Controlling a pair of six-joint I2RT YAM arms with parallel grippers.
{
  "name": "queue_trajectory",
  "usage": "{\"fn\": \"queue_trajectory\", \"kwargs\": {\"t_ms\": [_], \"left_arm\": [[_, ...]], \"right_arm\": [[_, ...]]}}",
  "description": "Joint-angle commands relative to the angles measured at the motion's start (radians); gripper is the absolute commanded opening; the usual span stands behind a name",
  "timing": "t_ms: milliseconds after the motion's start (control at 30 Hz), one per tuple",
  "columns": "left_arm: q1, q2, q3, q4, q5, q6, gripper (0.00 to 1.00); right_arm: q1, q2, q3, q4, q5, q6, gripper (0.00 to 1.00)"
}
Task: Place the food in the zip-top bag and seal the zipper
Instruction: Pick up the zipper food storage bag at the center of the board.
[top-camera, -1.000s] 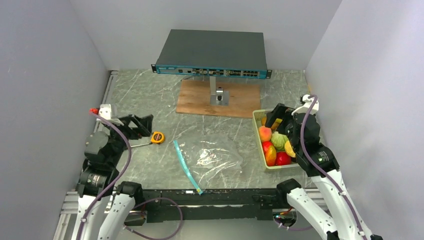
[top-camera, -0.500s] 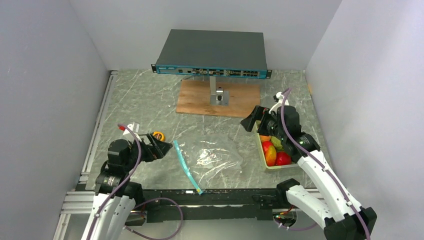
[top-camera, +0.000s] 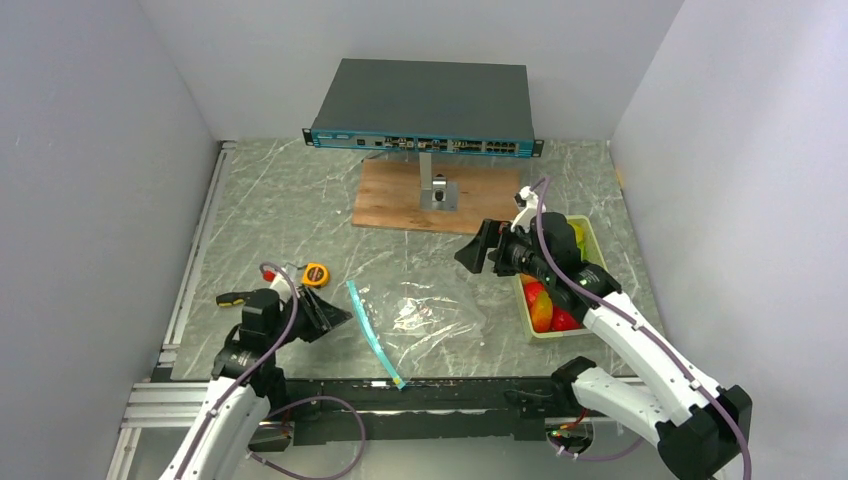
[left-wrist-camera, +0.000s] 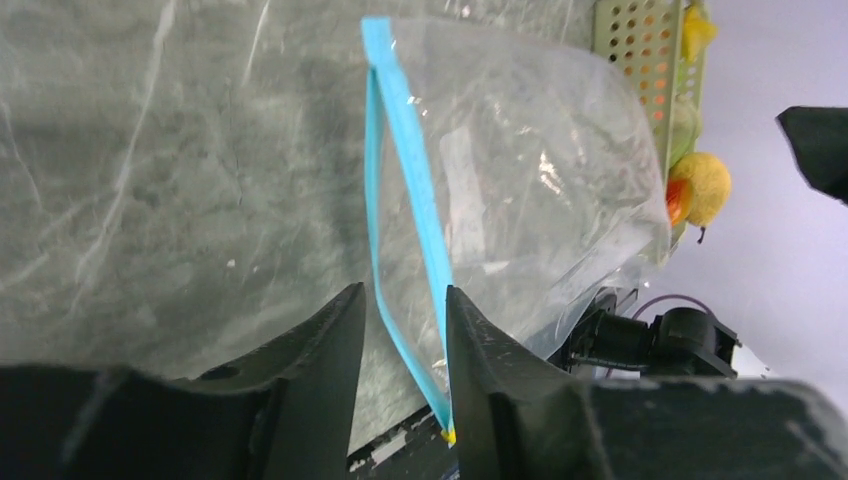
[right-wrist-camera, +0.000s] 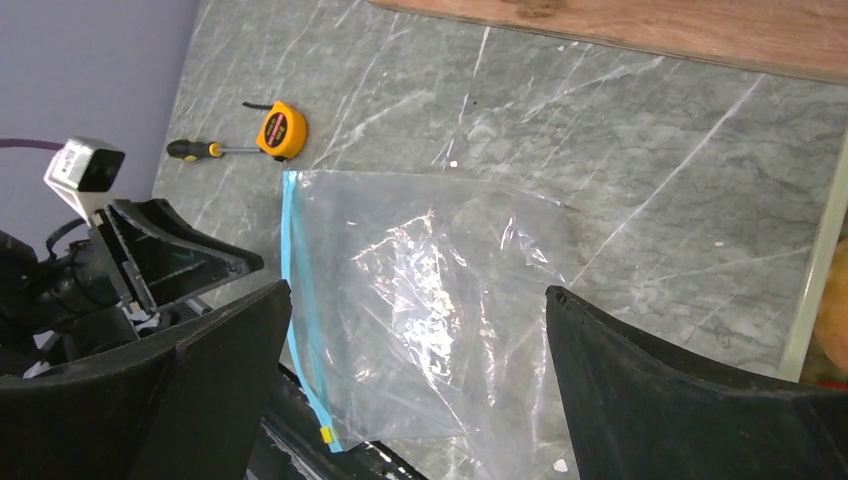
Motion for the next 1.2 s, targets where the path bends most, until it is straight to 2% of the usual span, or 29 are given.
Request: {"fn": "queue_trajectory", "kwargs": {"t_ms": [0, 267, 367, 567, 933, 1100, 1167], "left_arm": [[-0.063, 0.058, 0.001, 0.022, -0.03, -0.022, 0.38], [-0.211, 0.214, -0.004, 0.082, -0.131, -0.056, 0.33], [-0.246, 0.277, -0.033, 0.184, -0.12, -0.087, 0.34], [-0.299, 0.405, -0.064, 0.387, -0.111, -0.132, 0.34], [-0.391, 0.535, -0.033, 0.539, -0.151, -0.172, 0.32], [-0.43, 0.579, -0.007, 0.584, -0.178, -0.179, 0.35], [-0.44, 0.61, 0.01, 0.591, -0.187, -0.174, 0.33]], "right_arm": [[0.008, 0.005, 0.008, 0.055, 0.012, -0.004, 1.0], [0.016, 0.012, 0.012, 0.061, 0.019, 0.002, 1.0], [0.02, 0.011, 0.01, 0.062, 0.022, 0.004, 1.0], [0.031, 0.023, 0.008, 0.056, 0.036, 0.007, 1.0], [0.074, 0.065, 0.027, 0.034, 0.062, -0.005, 0.99], [0.093, 0.083, 0.041, 0.029, 0.09, -0.013, 0.99], [0.106, 0.097, 0.055, 0.016, 0.1, -0.017, 0.99]]}}
